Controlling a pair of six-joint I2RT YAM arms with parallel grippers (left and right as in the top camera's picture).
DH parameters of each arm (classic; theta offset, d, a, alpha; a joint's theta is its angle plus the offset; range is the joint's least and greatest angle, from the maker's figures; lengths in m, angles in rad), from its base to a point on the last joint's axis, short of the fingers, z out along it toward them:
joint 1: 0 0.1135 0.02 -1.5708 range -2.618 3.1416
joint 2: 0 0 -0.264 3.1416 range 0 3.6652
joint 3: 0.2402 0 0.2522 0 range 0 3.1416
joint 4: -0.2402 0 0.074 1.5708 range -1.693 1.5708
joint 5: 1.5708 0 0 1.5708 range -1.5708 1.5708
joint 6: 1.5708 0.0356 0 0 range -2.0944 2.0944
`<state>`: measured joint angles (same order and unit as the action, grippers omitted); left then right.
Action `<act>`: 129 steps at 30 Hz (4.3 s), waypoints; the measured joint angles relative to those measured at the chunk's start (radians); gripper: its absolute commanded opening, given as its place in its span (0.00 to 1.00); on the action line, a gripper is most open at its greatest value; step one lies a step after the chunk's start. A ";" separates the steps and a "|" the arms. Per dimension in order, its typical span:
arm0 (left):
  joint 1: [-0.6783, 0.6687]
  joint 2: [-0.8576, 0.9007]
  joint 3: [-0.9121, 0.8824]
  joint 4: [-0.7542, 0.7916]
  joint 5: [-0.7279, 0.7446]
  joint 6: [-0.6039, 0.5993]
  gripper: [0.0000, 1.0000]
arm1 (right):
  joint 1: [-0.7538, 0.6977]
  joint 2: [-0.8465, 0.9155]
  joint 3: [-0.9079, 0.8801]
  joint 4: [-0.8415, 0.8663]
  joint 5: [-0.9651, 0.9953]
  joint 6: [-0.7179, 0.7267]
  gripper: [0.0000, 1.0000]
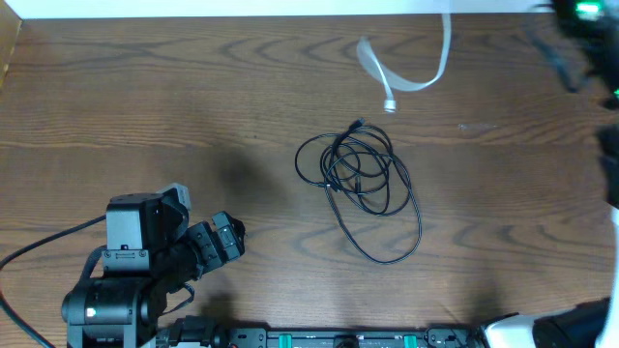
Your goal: Untangle cables
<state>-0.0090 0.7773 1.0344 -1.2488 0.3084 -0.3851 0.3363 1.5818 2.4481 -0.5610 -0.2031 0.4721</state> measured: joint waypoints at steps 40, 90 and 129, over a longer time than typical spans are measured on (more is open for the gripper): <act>0.000 0.000 0.000 0.000 0.000 0.000 0.98 | -0.272 0.197 0.005 -0.602 0.496 -0.141 0.01; 0.000 0.000 0.000 0.000 0.000 0.000 0.98 | -0.343 0.585 -0.016 -1.130 -0.195 -0.379 0.99; 0.000 0.000 0.000 0.000 0.000 0.000 0.98 | 0.051 0.587 -0.724 -0.588 0.002 -0.636 0.01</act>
<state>-0.0090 0.7769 1.0344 -1.2491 0.3084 -0.3851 0.3878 2.1689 1.7245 -1.1488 -0.2008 -0.1638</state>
